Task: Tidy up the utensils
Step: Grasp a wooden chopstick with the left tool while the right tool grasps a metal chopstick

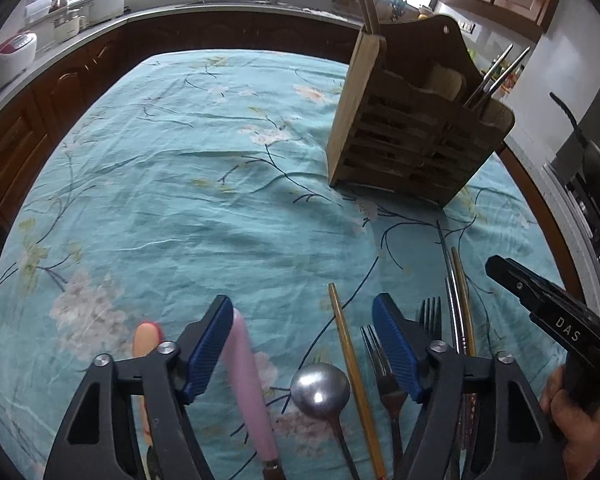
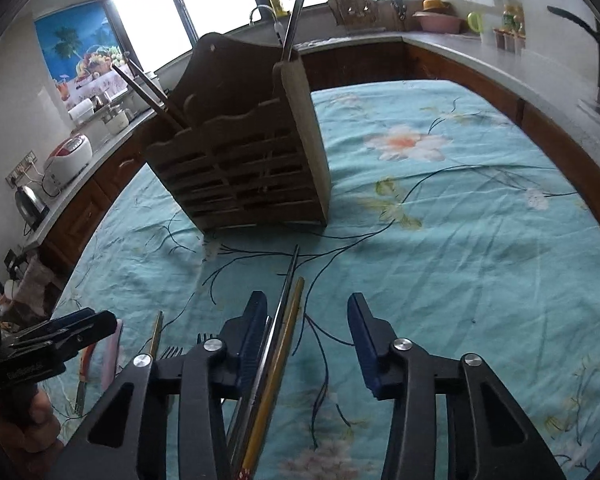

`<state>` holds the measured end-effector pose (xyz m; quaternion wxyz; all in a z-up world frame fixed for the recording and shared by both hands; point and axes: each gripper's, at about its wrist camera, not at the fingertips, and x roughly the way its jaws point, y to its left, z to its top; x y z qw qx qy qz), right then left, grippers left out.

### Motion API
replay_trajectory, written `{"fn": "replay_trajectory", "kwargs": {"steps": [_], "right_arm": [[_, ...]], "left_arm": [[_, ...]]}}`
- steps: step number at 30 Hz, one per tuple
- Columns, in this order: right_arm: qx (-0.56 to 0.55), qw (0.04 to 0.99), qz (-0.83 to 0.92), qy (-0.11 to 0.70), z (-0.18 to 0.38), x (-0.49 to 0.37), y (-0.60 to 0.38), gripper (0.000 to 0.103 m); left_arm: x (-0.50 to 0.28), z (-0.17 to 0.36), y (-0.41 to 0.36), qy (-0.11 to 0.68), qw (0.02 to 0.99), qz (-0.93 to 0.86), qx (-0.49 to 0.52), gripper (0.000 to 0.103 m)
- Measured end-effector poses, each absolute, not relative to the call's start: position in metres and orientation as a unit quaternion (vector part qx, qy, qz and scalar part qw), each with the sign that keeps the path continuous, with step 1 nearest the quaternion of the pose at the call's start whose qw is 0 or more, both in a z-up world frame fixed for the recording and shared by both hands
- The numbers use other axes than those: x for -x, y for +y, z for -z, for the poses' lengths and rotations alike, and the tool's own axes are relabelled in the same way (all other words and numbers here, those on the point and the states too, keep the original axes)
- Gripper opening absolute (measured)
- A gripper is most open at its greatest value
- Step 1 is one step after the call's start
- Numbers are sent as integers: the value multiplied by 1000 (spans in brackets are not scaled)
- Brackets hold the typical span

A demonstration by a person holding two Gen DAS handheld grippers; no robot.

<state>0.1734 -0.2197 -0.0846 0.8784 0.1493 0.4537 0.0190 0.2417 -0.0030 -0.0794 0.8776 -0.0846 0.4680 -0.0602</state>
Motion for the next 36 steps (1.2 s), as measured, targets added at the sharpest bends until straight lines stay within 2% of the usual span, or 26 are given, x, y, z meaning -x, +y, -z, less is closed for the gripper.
{"fn": "replay_trajectory", "kwargs": {"steps": [4, 12, 17, 19, 23, 26, 28, 29, 30, 36], "right_arm": [[-139, 871, -26, 470, 93, -185, -214, 38], [-119, 855, -24, 503, 109, -202, -210, 22], [-90, 851, -28, 516, 111, -210, -203, 21], [-87, 850, -30, 519, 112, -213, -203, 21], [-72, 850, -28, 521, 112, -216, -197, 20], [-61, 852, -26, 520, 114, -217, -194, 21], [-53, 852, -24, 520, 113, -217, -190, 20], [-52, 852, -24, 520, 113, -217, -189, 18], [-55, 852, -25, 519, 113, -217, -188, 10], [-108, 851, -36, 512, 110, -212, -202, 5]], "left_arm": [[-255, 89, -11, 484, 869, 66, 77, 53], [-274, 105, -25, 501, 861, 73, 53, 51], [-282, 107, -35, 505, 859, 75, 31, 49], [-284, 107, -36, 506, 859, 73, 29, 39], [-285, 108, -37, 504, 860, 70, 23, 34], [-284, 107, -37, 503, 862, 63, 18, 25], [-284, 107, -35, 502, 863, 52, 13, 12], [-285, 107, -34, 503, 863, 50, 14, 9], [-286, 106, -33, 504, 862, 51, 17, 8], [-287, 103, -16, 505, 857, 69, 71, 5]]}}
